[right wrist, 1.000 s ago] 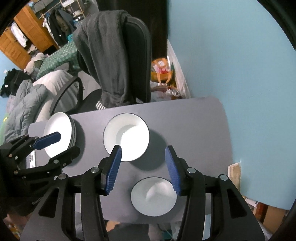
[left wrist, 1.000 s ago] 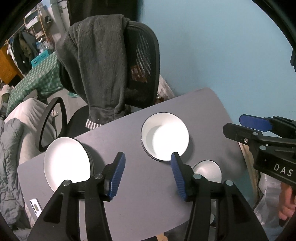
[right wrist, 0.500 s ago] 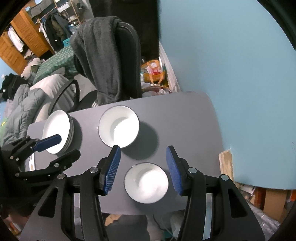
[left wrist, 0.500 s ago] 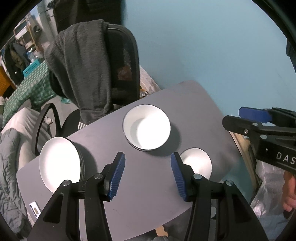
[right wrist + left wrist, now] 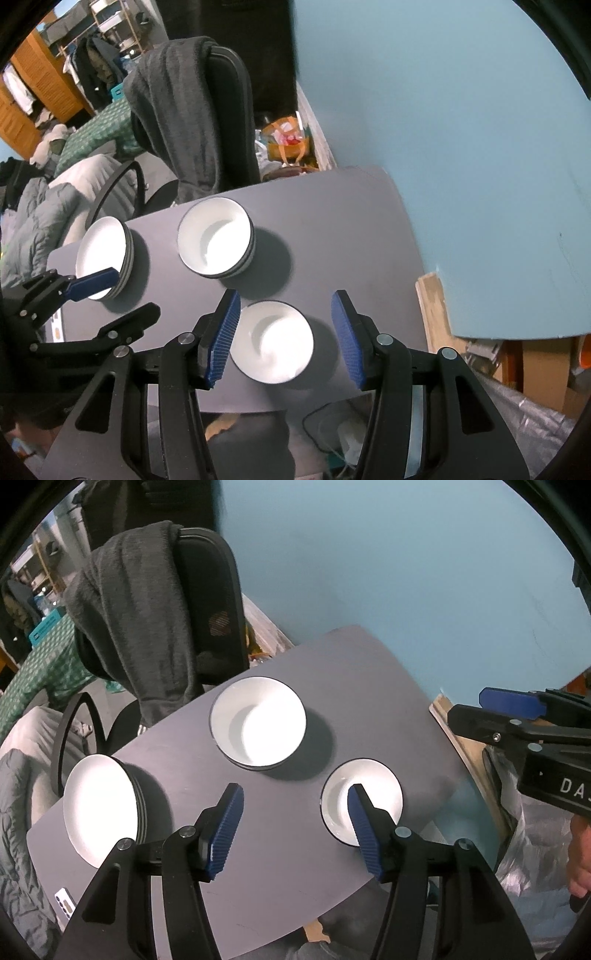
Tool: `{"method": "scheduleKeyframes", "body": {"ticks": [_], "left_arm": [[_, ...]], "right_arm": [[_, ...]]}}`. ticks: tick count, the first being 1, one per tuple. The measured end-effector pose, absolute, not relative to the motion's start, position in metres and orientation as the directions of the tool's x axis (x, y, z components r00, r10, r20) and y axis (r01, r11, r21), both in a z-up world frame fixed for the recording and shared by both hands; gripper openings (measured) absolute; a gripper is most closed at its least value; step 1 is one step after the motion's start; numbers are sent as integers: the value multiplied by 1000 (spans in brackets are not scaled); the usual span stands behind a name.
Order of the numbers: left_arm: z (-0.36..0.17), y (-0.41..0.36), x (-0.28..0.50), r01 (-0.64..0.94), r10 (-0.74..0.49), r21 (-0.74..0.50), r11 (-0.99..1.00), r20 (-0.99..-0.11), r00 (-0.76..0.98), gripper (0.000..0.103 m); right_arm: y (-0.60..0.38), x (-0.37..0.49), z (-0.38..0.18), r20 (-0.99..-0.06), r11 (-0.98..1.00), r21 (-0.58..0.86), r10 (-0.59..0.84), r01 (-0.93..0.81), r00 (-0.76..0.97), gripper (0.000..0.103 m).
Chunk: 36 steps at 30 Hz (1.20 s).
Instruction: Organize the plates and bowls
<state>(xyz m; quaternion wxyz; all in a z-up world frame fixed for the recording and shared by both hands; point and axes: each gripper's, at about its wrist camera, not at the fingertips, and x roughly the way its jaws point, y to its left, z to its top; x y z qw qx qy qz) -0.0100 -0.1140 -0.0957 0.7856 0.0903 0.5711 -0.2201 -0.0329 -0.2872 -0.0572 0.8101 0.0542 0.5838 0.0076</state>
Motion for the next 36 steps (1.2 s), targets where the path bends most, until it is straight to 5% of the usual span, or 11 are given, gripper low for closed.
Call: {"method": "scheduleKeyframes", "body": {"ticks": [17, 36], "left_arm": [[-130, -140, -8, 505, -240, -126, 854, -957, 166, 60], [-222, -147, 0, 474, -220, -179, 862, -975, 32, 60]], "right_arm": [[-313, -55, -79, -959, 984, 100, 56, 147, 276, 53], [-333, -68, -199, -969, 939, 221, 181, 262, 169, 56]]}}
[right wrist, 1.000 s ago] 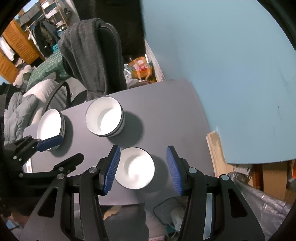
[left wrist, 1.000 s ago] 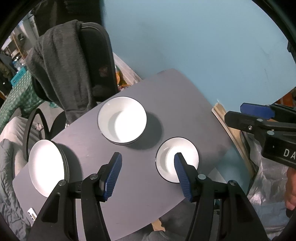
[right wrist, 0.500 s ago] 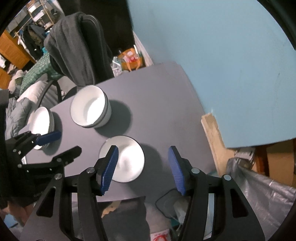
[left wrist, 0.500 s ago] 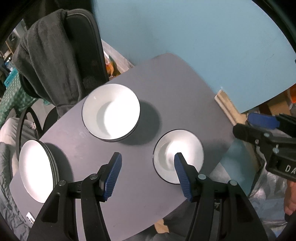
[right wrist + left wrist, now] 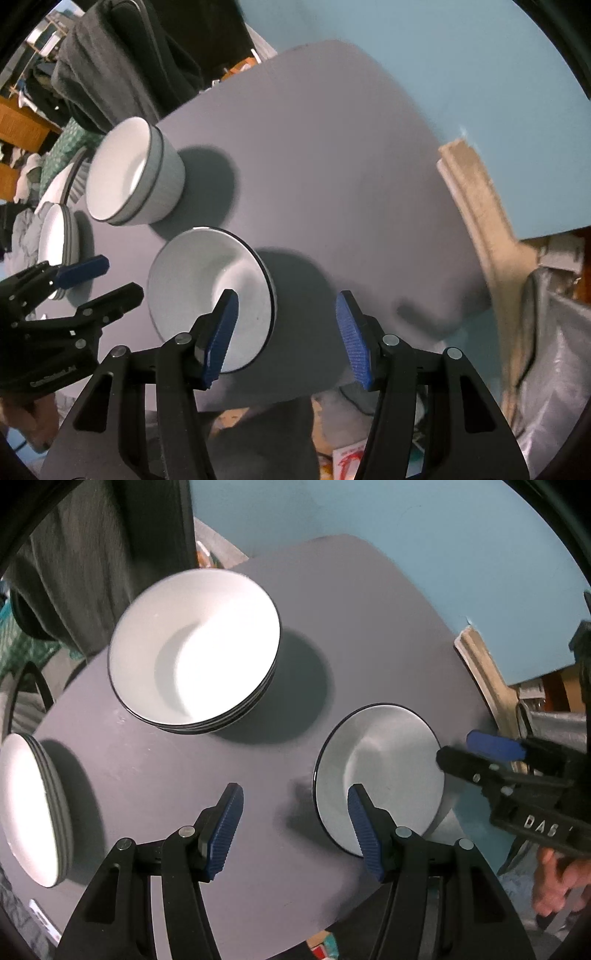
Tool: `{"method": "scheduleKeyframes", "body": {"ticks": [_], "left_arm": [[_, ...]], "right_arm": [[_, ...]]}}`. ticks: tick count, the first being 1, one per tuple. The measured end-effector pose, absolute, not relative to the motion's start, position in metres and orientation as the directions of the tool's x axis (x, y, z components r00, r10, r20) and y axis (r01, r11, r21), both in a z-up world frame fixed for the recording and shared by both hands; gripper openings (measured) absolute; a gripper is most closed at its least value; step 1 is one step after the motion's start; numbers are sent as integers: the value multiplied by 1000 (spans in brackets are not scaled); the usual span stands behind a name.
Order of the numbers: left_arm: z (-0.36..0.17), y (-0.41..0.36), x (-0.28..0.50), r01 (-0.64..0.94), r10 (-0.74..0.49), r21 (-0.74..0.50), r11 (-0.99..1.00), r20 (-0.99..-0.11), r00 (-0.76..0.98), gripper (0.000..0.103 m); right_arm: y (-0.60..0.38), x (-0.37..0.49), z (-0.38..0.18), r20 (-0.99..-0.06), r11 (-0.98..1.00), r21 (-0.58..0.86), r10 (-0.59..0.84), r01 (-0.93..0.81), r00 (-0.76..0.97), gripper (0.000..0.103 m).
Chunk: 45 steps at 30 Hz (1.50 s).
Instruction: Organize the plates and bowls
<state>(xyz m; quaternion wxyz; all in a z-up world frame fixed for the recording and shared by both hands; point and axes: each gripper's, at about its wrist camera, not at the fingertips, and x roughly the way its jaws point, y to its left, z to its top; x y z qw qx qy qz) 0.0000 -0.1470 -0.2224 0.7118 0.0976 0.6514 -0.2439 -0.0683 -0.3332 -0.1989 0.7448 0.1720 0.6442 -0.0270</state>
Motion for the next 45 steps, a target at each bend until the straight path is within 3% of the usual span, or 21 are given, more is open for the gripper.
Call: {"method": "scheduleKeyframes", "body": {"ticks": [16, 22, 24, 27, 36, 45], "left_arm": [[-255, -167, -2, 470, -195, -166, 867, -981, 14, 60], [-260, -169, 1, 452, -199, -181, 874, -980, -7, 59], [-262, -170, 2, 452, -198, -181, 873, -980, -10, 49], [-265, -160, 3, 454, -192, -182, 872, -981, -25, 38], [-273, -155, 2, 441, -195, -203, 874, -979, -63, 18], [-272, -154, -2, 435, -189, -198, 878, -980, -64, 10]], "right_arm": [[-322, -70, -230, -974, 945, 203, 169, 254, 151, 56], [-321, -72, -236, -974, 941, 208, 174, 267, 145, 51], [-321, -73, -238, -973, 940, 215, 181, 266, 147, 49], [-319, -72, -240, -973, 941, 216, 186, 262, 135, 37], [-314, -74, -241, -976, 947, 210, 187, 244, 116, 17], [-317, -71, -241, -979, 950, 200, 182, 241, 94, 10]]}}
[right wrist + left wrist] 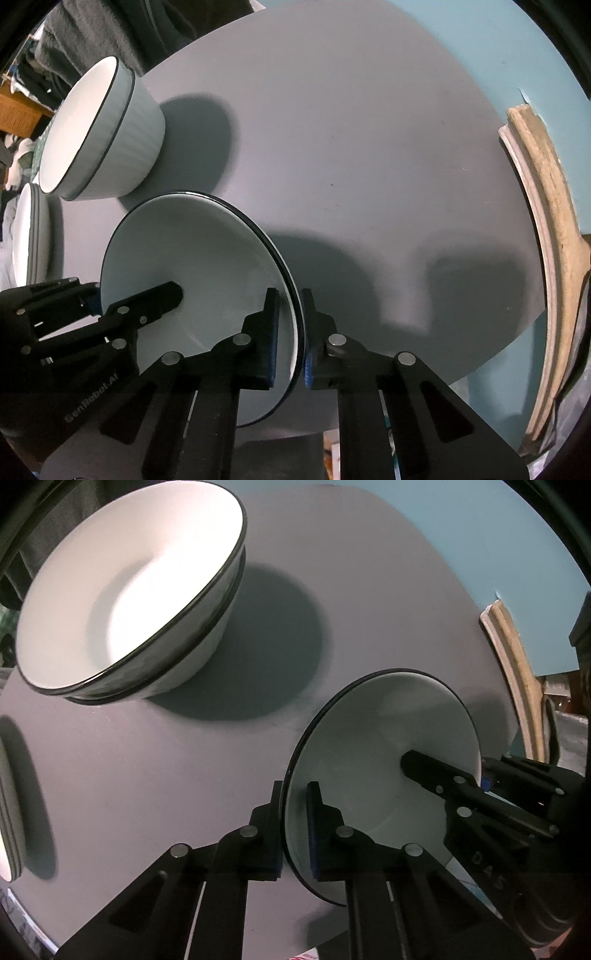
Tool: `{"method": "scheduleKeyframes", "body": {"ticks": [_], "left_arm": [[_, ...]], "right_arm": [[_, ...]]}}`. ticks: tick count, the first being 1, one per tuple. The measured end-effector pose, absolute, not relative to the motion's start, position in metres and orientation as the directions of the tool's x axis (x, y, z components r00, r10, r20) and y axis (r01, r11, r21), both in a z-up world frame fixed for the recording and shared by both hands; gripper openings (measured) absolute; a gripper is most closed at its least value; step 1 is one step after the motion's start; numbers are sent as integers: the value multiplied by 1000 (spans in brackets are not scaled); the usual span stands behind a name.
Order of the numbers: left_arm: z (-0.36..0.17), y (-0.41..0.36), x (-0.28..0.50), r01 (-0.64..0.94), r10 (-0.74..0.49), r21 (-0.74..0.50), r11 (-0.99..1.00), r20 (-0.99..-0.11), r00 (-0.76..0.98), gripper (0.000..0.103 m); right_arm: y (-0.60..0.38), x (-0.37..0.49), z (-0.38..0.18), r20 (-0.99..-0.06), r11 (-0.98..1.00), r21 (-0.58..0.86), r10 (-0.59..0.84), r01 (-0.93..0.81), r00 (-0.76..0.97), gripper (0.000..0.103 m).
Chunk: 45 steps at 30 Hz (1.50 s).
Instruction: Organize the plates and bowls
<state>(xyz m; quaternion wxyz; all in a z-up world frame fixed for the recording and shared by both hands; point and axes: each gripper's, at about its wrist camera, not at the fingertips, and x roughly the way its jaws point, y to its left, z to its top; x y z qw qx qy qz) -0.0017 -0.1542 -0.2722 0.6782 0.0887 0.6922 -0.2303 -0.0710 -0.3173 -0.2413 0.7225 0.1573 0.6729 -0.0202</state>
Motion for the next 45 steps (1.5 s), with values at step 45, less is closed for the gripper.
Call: {"method": "scheduleKeyframes", "body": {"ticks": [45], "left_arm": [[-164, -80, 94, 264, -178, -138, 954, -975, 133, 10]], "right_arm": [[-239, 65, -159, -956, 972, 230, 233, -38, 180, 9]]}}
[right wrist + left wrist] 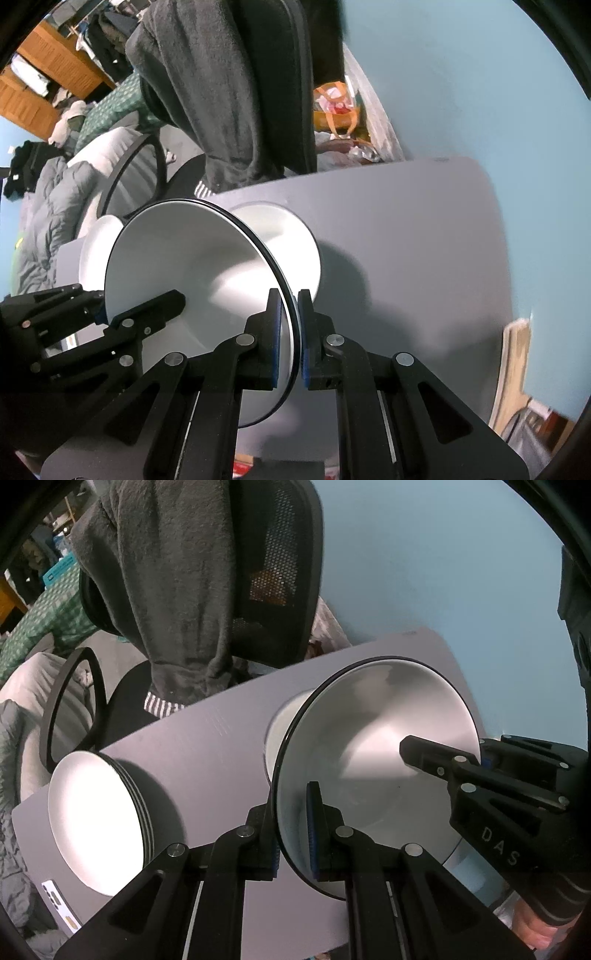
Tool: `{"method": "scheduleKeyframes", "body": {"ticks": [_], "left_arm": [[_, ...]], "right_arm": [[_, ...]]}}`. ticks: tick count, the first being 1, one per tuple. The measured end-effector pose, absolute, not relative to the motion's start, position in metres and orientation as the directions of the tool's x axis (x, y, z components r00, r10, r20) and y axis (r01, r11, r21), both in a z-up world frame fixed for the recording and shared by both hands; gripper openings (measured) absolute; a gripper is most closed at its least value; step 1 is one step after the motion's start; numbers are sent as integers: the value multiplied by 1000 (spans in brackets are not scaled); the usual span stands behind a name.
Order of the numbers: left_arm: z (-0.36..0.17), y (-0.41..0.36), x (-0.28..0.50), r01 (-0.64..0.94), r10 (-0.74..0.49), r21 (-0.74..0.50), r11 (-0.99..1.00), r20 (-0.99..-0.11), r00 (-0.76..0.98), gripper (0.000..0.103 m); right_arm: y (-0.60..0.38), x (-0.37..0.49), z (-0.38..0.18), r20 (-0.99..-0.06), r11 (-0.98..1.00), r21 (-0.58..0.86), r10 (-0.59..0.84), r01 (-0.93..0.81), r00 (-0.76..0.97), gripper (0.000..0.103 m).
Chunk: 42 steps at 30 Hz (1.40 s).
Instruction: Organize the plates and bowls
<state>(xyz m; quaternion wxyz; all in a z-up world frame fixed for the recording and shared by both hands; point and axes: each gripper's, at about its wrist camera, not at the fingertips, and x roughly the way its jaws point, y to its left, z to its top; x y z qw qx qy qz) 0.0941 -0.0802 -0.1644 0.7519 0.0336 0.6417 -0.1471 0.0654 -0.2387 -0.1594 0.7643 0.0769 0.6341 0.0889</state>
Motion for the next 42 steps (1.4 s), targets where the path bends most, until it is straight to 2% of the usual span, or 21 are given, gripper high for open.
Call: {"method": "scheduleKeyframes", "body": {"ticks": [11, 21, 25, 36, 42], "left_arm": [[-195, -75, 110, 214, -143, -122, 969, -986, 83, 10], [-208, -86, 108, 243, -101, -82, 967, -992, 69, 14], [-207, -88, 108, 252, -94, -71, 965, -992, 80, 14], [-200, -87, 109, 260, -83, -52, 964, -991, 108, 14], [-195, -85, 107, 249, -83, -52, 967, -989, 119, 14]], "right_arm": [[-232, 82, -186, -969, 970, 235, 239, -65, 67, 9], [-240, 85, -198, -976, 974, 217, 219, -60, 21, 9], [-240, 86, -196, -977, 974, 211, 213, -75, 12, 13], [-240, 89, -198, -979, 977, 203, 203, -70, -5, 13], [-241, 86, -192, -976, 975, 215, 216, -64, 8, 21]]}}
